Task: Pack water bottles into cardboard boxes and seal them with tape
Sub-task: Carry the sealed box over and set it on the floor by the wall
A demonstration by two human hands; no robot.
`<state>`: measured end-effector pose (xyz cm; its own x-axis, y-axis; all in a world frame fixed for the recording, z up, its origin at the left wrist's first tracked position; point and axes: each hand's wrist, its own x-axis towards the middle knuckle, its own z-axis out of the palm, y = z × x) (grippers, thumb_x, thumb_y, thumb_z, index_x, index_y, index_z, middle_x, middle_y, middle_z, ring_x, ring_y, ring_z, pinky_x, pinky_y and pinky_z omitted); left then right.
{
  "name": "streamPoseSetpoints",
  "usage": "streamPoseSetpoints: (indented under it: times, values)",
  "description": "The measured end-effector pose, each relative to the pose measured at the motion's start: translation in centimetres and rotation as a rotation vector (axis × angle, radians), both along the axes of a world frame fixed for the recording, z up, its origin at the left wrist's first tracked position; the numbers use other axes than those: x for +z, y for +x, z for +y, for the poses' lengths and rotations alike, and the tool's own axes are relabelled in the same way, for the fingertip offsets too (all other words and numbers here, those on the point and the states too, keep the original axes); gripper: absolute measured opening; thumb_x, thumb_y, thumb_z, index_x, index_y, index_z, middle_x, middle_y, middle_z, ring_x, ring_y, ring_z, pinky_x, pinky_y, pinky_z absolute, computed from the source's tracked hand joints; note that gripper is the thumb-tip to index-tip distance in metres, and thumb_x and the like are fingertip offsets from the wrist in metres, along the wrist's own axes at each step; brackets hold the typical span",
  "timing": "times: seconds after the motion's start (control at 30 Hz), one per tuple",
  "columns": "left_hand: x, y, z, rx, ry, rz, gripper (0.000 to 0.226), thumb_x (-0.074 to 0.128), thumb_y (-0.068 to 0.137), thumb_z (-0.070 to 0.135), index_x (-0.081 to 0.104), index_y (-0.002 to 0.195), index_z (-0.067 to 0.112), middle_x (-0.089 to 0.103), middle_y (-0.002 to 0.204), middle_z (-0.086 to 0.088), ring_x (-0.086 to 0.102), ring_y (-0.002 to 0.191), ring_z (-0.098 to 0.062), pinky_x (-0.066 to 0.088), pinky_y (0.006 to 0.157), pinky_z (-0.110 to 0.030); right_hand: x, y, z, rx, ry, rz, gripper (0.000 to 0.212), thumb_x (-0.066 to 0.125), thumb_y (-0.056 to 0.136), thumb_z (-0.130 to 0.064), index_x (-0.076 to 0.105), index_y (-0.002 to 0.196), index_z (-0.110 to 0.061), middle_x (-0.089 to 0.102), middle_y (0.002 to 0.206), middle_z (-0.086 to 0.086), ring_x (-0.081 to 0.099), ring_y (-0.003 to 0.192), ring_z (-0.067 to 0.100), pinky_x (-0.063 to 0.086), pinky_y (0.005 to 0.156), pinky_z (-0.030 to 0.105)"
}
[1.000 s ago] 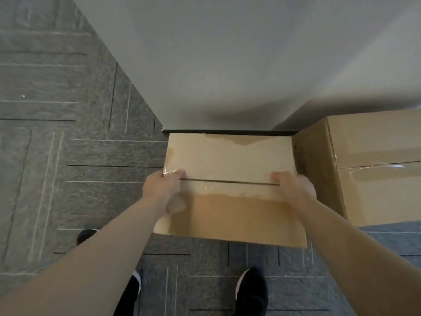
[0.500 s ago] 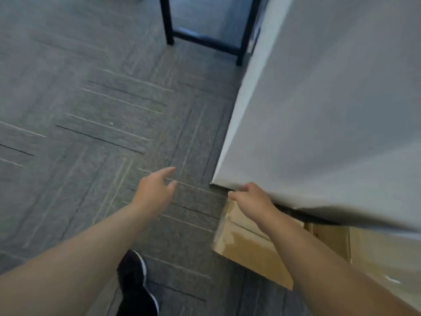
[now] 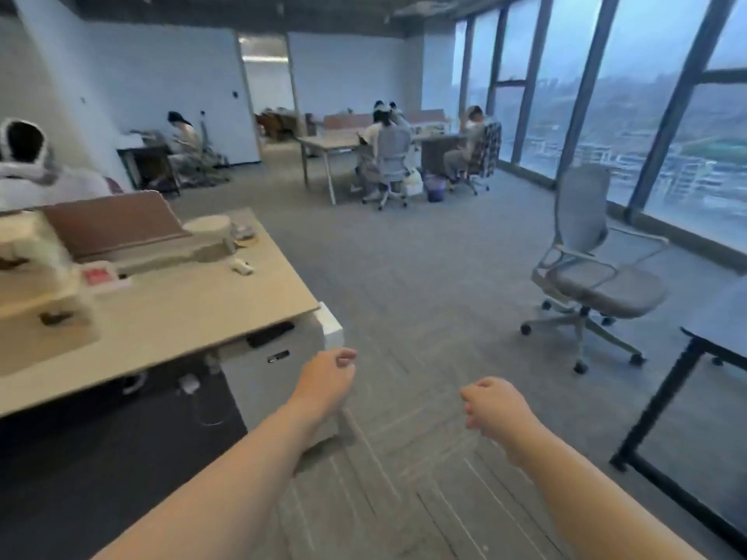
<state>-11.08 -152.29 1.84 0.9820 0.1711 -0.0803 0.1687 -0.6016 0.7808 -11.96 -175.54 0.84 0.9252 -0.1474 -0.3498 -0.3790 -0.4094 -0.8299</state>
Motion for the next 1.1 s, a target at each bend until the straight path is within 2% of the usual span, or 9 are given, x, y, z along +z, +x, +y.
streamPoseSetpoints:
  times: [0.17,0.27,0.4,0.53,0.63,0.8,0.93,1.03,1.1]
  values:
    - [4.9,5.0,14.1,0.333,0.018,-0.091,0.027,0.049,0.093,0.015,0.066,0.113,0.018,0.064,0.117,-0.004,0.057,0.110,-0.022,0.045,0.089,-0.027,2.6,10.4,14.1,0.265,-0.033,-0.051,0.016,0.056,0.081,-0.012,0.049,0.068,-0.014,0.050,0.064,0.010,0.048,0.064,0.023,0.040,0.060,0.036]
    - [5.1,7.7,21.3,0.486,-0.016,-0.098,0.027,0.049,0.093,0.014,0.065,0.113,0.020,0.062,0.116,-0.003,0.055,0.107,-0.021,0.046,0.088,-0.029,3.4,16.5,20.7,0.423,-0.053,-0.052,0.014,0.051,0.084,-0.010,0.050,0.070,-0.013,0.051,0.062,0.011,0.048,0.059,0.023,0.032,0.055,0.030]
    - [4.8,10.2,28.8,0.693,-0.054,-0.099,0.027,0.049,0.095,0.012,0.064,0.117,0.018,0.061,0.122,-0.005,0.054,0.106,-0.020,0.041,0.085,-0.027,3.9,24.3,27.7,0.628,-0.059,-0.059,0.011,0.050,0.088,-0.009,0.050,0.076,-0.010,0.051,0.068,0.011,0.048,0.052,0.019,0.031,0.049,0.025]
    - [5.2,10.0,36.6,0.920,-0.067,-0.055,0.027,0.050,0.094,0.013,0.064,0.117,0.019,0.061,0.121,-0.003,0.055,0.109,-0.021,0.044,0.091,-0.031,4.5,31.0,37.6,0.789,-0.104,-0.004,0.008,0.050,0.089,-0.009,0.050,0.081,-0.008,0.052,0.071,0.011,0.050,0.058,0.024,0.033,0.054,0.027]
    - [5.7,9.2,41.4,1.003,-0.029,-0.047,0.026,0.050,0.094,0.013,0.065,0.115,0.020,0.061,0.117,-0.002,0.054,0.102,-0.018,0.044,0.089,-0.029,5.5,33.0,45.2,0.873,-0.090,0.005,0.007,0.049,0.089,-0.009,0.053,0.086,-0.004,0.052,0.074,0.013,0.049,0.060,0.025,0.029,0.052,0.028]
    - [6.4,8.6,52.5,1.185,-0.006,-0.049,0.021,0.051,0.094,0.019,0.066,0.109,0.024,0.063,0.119,-0.001,0.057,0.109,-0.022,0.047,0.090,-0.034,6.0,33.3,58.3,1.050,-0.041,-0.011,0.010,0.050,0.089,-0.009,0.057,0.083,-0.004,0.057,0.077,0.014,0.053,0.064,0.025,0.035,0.056,0.030]
    - [6.2,10.1,62.4,1.238,0.020,-0.090,0.016,0.054,0.091,0.016,0.066,0.094,0.027,0.067,0.111,-0.003,0.059,0.097,-0.021,0.046,0.075,-0.028,5.8,34.9,68.9,1.096,-0.030,-0.025,0.011,0.049,0.088,-0.009,0.059,0.087,-0.003,0.057,0.077,0.013,0.055,0.063,0.024,0.034,0.055,0.029]
    - [6.7,12.4,71.9,1.233,0.034,-0.136,0.021,0.054,0.091,0.014,0.067,0.105,0.022,0.065,0.115,-0.002,0.057,0.102,-0.020,0.046,0.087,-0.031,6.0,37.1,78.6,1.078,-0.029,-0.061,0.016,0.048,0.090,-0.011,0.060,0.095,-0.001,0.058,0.080,0.013,0.056,0.067,0.024,0.036,0.058,0.029]
    - [7.1,14.2,78.4,1.224,0.056,-0.133,0.027,0.048,0.093,0.013,0.065,0.112,0.022,0.062,0.119,-0.002,0.056,0.105,-0.021,0.045,0.086,-0.030,6.3,38.4,85.2,1.069,-0.008,-0.089,0.019,0.047,0.090,-0.013,0.060,0.095,-0.001,0.055,0.076,0.011,0.051,0.067,0.024,0.033,0.057,0.029]
